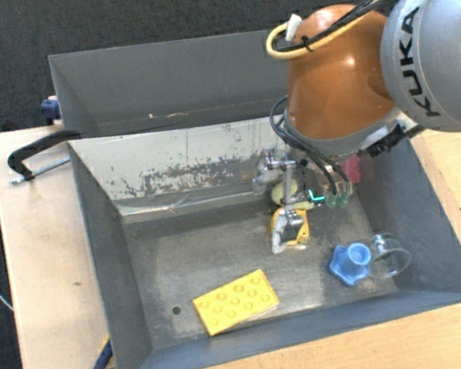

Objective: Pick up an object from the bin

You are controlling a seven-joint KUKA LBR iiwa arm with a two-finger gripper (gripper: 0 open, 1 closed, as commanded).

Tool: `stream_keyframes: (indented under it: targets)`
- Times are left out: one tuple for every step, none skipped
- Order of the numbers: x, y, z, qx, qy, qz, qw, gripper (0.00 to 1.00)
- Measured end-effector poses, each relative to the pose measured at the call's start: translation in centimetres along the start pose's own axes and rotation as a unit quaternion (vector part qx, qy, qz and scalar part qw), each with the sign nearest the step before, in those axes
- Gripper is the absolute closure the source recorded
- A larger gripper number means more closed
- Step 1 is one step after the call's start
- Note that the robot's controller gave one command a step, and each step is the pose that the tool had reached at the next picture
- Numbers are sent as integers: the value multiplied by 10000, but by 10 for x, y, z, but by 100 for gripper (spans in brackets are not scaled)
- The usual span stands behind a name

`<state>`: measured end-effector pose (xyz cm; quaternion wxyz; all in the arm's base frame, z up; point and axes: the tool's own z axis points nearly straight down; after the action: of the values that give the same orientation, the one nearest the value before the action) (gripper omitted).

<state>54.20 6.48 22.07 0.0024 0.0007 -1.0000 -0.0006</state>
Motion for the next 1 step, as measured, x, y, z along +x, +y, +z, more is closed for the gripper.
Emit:
stream_keyframes:
  targets:
    - [-2,0,-4,-2,-38,6,10000,0]
